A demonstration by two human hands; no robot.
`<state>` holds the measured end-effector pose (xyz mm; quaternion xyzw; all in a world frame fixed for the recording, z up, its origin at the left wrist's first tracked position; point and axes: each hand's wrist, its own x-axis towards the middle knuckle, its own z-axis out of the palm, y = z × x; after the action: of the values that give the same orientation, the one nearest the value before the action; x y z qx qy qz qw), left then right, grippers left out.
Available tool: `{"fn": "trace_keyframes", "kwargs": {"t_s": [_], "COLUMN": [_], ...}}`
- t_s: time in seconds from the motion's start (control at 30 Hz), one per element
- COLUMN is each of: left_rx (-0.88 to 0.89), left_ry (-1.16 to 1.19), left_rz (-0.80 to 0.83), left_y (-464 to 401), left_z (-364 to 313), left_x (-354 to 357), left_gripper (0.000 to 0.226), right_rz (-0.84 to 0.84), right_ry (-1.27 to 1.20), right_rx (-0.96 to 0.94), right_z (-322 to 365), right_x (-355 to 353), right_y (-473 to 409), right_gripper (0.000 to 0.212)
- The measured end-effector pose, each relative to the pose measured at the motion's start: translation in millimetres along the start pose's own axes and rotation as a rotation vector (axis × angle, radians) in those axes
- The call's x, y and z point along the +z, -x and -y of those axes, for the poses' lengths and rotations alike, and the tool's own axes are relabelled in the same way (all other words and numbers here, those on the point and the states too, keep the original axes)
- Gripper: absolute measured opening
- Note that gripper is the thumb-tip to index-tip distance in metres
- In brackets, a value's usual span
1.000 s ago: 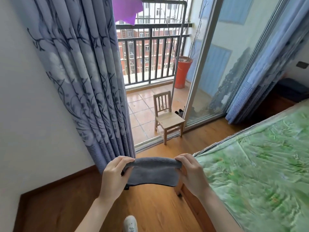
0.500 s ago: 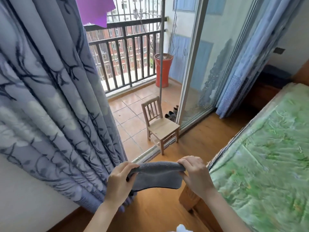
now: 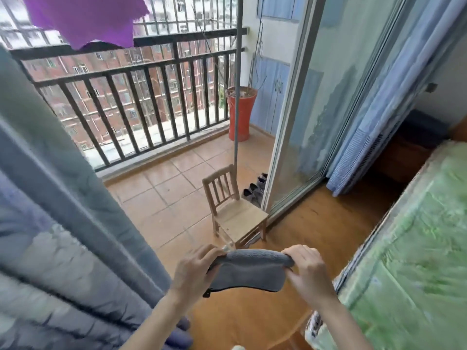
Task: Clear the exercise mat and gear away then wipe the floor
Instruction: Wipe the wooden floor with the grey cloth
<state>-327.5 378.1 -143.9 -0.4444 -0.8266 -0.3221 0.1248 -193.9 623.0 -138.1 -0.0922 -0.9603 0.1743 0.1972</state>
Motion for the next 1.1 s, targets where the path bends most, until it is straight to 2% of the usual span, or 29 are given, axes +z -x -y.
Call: {"fn": "trace_keyframes", "kwargs": {"t_s": [0.13,0.3,0.53,0.77,0.93,1.1], "left_rx": [0.019,-0.005,-0.118,-0.230,-0.310,-0.341], "left_ry": [-0.049,0.004,0.073,0.048,-0.040,-0.052], "left_rz": [0.034,0.055,0.141,0.211,0.305,0.337], "left_y": [-53.1,-95.7,-153.9,-219.7,-260.3,-288.0], "left_z": [19.2,39.4,95.7,179.1,227.9,262.4], "left_x": [21.9,45.3,84.3,112.9,127.2,143.1], "left_gripper": [0.013,0.011,0.010,0.012,0.045,0.038], "right_rz": [-0.005,0.010,0.044,0.209,0.274,0.338], "right_ry": [0.001,-0.003,0.002,0.012,0.000,-0.030], "right_rx": [-0.005,0.041,0.072,0.068,0.072,0.087], "right_z": [-34.2,-61.6,-92.0,-123.4,-139.8,-153.9], "right_x": [4.7,12.9,46.3,99.8,133.5,161.9], "right_y": [-48.0,-89.7,-161.2,-264.4,-334.0,-377.3], "right_gripper": [0.042,0.041,0.038,0.034,0.033,0.031]}}
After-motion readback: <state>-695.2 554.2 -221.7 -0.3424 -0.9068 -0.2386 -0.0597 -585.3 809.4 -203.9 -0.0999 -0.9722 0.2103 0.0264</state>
